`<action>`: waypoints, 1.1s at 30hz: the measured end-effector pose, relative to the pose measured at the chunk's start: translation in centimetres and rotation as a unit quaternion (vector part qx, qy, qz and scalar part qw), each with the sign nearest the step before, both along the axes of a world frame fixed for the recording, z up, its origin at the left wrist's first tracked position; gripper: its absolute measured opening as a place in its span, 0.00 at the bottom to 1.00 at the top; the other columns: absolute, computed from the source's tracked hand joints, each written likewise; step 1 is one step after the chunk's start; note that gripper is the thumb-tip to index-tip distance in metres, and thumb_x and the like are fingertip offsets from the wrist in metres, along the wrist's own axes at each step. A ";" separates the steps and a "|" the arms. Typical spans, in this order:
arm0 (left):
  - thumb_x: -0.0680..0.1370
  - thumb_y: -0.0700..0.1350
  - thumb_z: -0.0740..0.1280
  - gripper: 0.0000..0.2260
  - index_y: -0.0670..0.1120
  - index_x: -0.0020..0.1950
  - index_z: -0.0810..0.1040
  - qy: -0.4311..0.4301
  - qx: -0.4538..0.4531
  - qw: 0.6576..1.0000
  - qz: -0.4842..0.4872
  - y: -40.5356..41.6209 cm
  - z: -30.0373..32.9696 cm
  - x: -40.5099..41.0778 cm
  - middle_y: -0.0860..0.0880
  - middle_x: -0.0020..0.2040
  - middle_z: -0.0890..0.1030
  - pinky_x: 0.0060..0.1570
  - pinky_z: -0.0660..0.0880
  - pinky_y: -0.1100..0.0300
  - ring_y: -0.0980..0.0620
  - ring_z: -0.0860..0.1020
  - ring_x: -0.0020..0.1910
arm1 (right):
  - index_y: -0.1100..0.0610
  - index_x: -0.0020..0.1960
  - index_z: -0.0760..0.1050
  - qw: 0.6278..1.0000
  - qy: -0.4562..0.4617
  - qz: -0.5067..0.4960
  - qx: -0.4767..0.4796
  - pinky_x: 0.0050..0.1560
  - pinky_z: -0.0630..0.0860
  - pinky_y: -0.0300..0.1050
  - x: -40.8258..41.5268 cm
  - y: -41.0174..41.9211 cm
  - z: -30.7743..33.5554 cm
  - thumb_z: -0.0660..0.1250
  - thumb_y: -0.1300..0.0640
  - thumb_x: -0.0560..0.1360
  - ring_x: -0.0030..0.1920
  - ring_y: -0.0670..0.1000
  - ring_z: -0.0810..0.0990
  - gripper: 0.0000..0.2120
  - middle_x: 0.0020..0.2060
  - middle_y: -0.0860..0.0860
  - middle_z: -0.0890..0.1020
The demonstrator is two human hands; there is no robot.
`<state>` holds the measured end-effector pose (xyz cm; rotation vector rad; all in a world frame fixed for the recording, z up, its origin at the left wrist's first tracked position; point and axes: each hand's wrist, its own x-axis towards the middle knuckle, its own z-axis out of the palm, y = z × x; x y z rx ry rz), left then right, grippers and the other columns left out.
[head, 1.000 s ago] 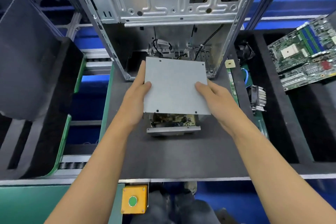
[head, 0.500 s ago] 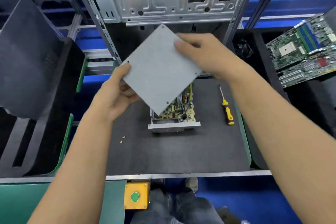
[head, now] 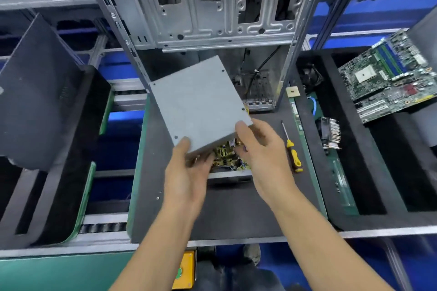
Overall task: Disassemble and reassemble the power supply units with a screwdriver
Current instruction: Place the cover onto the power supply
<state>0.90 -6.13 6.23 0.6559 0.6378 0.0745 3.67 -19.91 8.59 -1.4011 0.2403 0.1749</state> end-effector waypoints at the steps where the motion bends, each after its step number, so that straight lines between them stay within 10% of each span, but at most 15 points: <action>1: 0.78 0.44 0.68 0.11 0.44 0.60 0.79 0.003 0.013 1.000 -0.014 -0.7 -0.1 -0.6 0.42 0.61 0.82 0.64 0.76 0.46 0.46 0.82 0.57 | 0.46 0.55 0.80 1.000 -0.001 -0.023 0.017 0.59 0.79 0.55 -0.3 0.2 -0.1 0.70 0.48 0.76 0.47 0.41 0.81 0.08 0.47 0.42 0.84; 11: 0.75 0.35 0.72 0.26 0.43 0.71 0.68 -0.008 0.084 0.996 -0.024 -5.9 -0.5 -2.6 0.43 0.61 0.83 0.65 0.75 0.45 0.40 0.79 0.64 | 0.47 0.63 0.71 0.986 0.051 -0.085 0.133 0.55 0.81 0.59 0.1 0.5 -1.3 0.72 0.58 0.75 0.59 0.53 0.81 0.19 0.59 0.50 0.81; 14: 0.71 0.47 0.78 0.32 0.51 0.71 0.68 -0.014 0.093 0.994 -0.048 -6.0 0.2 -2.7 0.48 0.61 0.83 0.63 0.77 0.47 0.45 0.80 0.63 | 0.46 0.65 0.70 0.979 0.062 -0.095 0.167 0.41 0.82 0.51 1.6 -0.6 -1.5 0.72 0.60 0.75 0.55 0.54 0.83 0.22 0.56 0.51 0.83; 17: 0.74 0.65 0.69 0.25 0.50 0.63 0.75 0.024 0.200 0.976 -0.079 -3.1 0.4 -2.8 0.53 0.54 0.85 0.42 0.82 0.54 0.44 0.85 0.50 | 0.47 0.70 0.67 0.979 0.054 -0.103 0.169 0.44 0.82 0.55 3.9 -3.9 -0.9 0.71 0.58 0.76 0.53 0.53 0.84 0.26 0.55 0.49 0.84; 20: 0.83 0.59 0.58 0.18 0.46 0.53 0.77 0.093 0.324 0.941 0.033 2.3 -0.2 -1.8 0.45 0.48 0.85 0.26 0.74 0.60 0.44 0.85 0.37 | 0.49 0.69 0.70 0.992 0.016 -0.061 0.106 0.51 0.78 0.64 6.1 -7.8 -0.8 0.66 0.55 0.79 0.56 0.55 0.81 0.18 0.60 0.50 0.82; 25: 0.83 0.59 0.56 0.18 0.49 0.56 0.80 0.093 0.342 0.934 -0.046 6.3 -1.4 0.8 0.48 0.55 0.85 0.53 0.77 0.56 0.54 0.84 0.51 | 0.50 0.67 0.73 0.999 -0.001 0.030 0.026 0.42 0.82 0.50 7.2 -9.5 -1.5 0.65 0.56 0.80 0.51 0.51 0.84 0.16 0.55 0.49 0.84; 28: 0.79 0.68 0.56 0.28 0.50 0.65 0.78 0.082 0.364 0.914 -0.161 5.4 -1.5 1.5 0.55 0.58 0.82 0.67 0.71 0.53 0.57 0.80 0.59 | 0.48 0.68 0.71 0.996 0.014 0.088 -0.028 0.47 0.82 0.57 6.6 -8.0 -3.4 0.68 0.57 0.78 0.53 0.56 0.84 0.20 0.55 0.52 0.85; 33: 0.69 0.72 0.65 0.27 0.48 0.43 0.84 0.089 0.371 0.892 -0.243 4.4 -2.0 1.0 0.51 0.49 0.87 0.56 0.77 0.55 0.52 0.83 0.49 | 0.39 0.64 0.71 0.984 0.027 0.163 -0.066 0.44 0.79 0.32 5.2 -5.1 -4.6 0.73 0.50 0.74 0.53 0.39 0.82 0.21 0.53 0.39 0.84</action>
